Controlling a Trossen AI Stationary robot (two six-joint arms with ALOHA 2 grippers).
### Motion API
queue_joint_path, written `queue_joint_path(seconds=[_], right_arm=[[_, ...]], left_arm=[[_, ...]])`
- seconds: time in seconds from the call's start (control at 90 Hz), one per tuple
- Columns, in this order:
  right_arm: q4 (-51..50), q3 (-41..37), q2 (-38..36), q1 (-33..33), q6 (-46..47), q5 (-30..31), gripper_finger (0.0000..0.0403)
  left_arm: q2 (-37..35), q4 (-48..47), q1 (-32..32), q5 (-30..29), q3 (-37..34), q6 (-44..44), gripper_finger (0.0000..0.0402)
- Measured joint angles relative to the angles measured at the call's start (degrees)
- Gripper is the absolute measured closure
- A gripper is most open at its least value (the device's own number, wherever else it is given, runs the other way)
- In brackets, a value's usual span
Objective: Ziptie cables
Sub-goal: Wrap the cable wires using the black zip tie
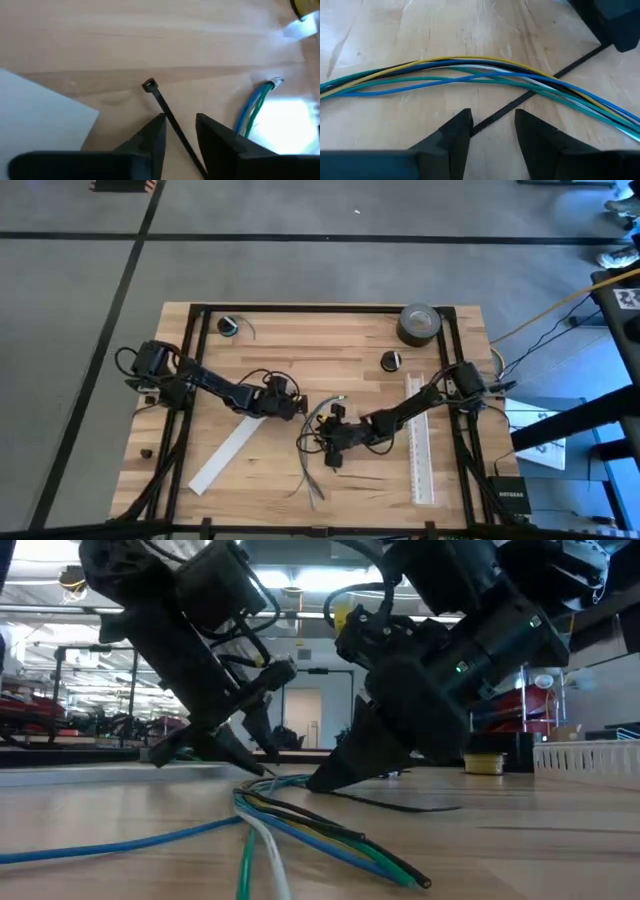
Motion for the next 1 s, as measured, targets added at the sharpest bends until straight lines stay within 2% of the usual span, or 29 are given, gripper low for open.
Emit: queue_joint_path(seconds=[0.078, 0.133, 0.578, 1.0], right_arm=[[-0.03, 0.00, 0.00, 0.00, 0.00, 0.00, 0.0260], [-0.04, 0.00, 0.00, 0.00, -0.01, 0.00, 0.0260], [-0.08, -0.04, 0.02, 0.00, -0.02, 0.00, 0.0260], [-0.15, -0.07, -0.09, -0.04, -0.04, -0.49, 0.0260]], left_arm=[[0.26, 0.34, 0.02, -0.27, 0.41, 2.27, 0.0384], [0.25, 0.40, 0.02, -0.40, 0.67, 3.87, 0.0395], [-0.55, 0.32, -4.77, -5.88, 0.64, 13.94, 0.0402], [-0.74, 0.62, -8.74, -6.74, 0.75, 12.54, 0.0401]])
